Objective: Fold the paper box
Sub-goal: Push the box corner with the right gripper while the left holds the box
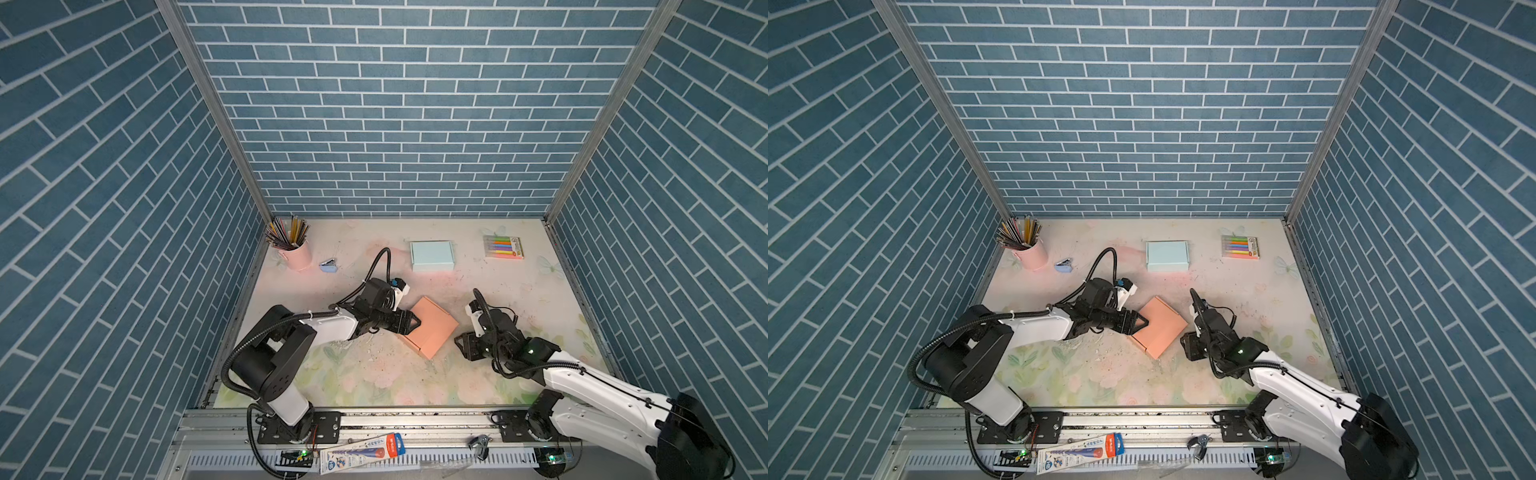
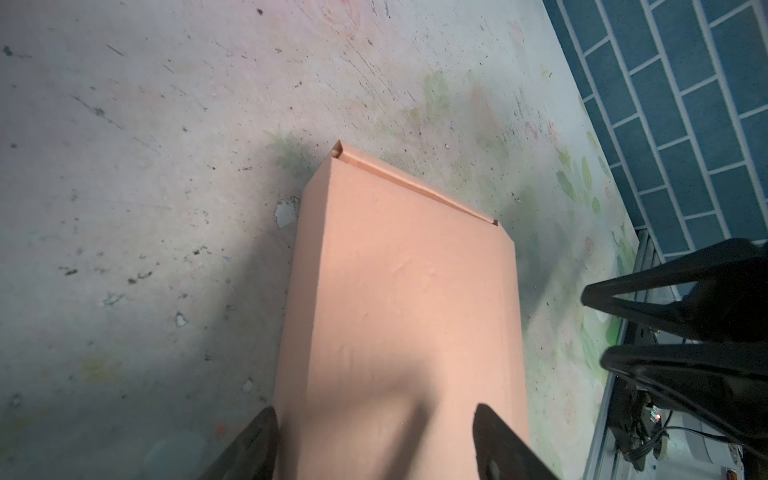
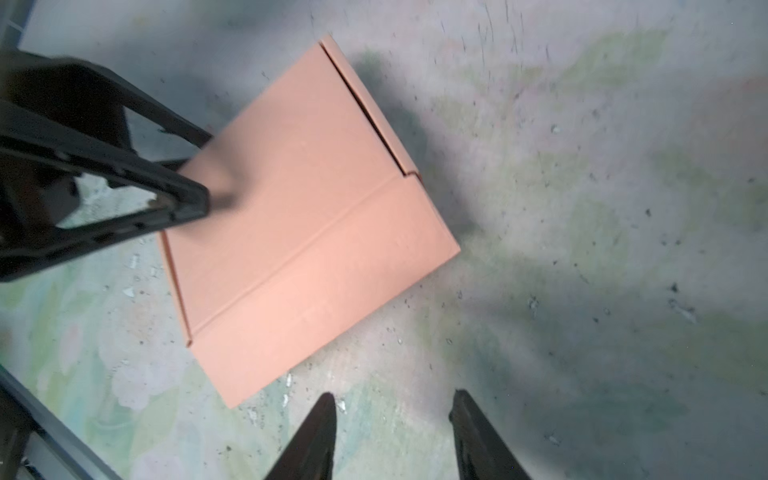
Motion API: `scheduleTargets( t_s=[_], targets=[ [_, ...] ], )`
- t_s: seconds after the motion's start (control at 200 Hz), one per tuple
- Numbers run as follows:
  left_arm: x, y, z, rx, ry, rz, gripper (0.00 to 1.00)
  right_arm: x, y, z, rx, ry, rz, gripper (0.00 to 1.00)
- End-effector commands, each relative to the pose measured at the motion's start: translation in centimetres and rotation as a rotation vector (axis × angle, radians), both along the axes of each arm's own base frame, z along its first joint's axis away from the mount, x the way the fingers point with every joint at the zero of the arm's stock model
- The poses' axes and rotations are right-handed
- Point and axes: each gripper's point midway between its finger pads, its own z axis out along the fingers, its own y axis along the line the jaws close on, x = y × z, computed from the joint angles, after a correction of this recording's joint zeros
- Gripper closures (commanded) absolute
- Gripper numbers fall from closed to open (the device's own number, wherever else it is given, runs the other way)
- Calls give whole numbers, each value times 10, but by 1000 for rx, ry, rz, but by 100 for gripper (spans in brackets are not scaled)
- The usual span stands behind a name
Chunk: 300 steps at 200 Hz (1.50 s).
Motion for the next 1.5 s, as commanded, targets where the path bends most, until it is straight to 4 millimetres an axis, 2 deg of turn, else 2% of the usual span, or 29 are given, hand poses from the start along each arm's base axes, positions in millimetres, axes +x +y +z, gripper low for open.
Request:
scheduleTargets(
  t_s=[0.0, 0.25, 0.4, 0.86, 1.34, 1.495],
  targets=[
    [1, -1, 8, -15, -18, -13, 26, 12, 5, 24, 19, -44, -12, 55],
    [1, -1, 8, -15, -20, -11, 26, 24, 34, 26, 40, -24, 62, 64],
    [2, -2, 9, -22, -17, -12, 26, 25, 46, 14, 41, 9, 100, 67],
    [-1, -4, 5, -39, -2, -18, 26, 22, 48, -26, 6, 78, 113, 71],
    [-6, -8, 3, -63, 12, -27, 27, 25, 51, -41, -1, 88, 111, 71],
    [-9, -7, -1, -59, 23, -27, 27, 25, 54, -38, 12, 86, 118, 71]
  ],
)
